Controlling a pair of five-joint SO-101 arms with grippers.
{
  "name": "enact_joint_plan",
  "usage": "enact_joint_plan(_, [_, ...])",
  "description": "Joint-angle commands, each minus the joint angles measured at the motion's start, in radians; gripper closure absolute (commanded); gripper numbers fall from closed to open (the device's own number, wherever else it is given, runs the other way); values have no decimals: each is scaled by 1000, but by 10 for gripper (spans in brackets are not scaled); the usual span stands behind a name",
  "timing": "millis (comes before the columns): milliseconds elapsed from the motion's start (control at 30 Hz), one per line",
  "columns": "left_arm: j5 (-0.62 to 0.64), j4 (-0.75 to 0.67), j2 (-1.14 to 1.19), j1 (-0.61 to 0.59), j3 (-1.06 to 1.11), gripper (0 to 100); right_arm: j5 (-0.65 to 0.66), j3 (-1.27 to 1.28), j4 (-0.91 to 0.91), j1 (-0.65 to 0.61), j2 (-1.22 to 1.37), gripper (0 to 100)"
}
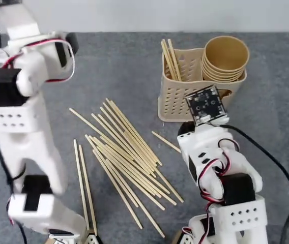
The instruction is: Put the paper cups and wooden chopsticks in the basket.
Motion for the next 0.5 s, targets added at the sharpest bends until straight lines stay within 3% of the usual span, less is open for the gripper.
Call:
enact_joint_plan(0, [-37,17,-186,-26,173,869,0,-8,31,-45,13,983])
enact_joint_plan(200, [-69,-77,-365,-35,533,898,84,-17,31,-74,185,983])
enact_joint_plan(467, [-68,-281,-534,-138,943,898,213,-141,18,-85,519,951])
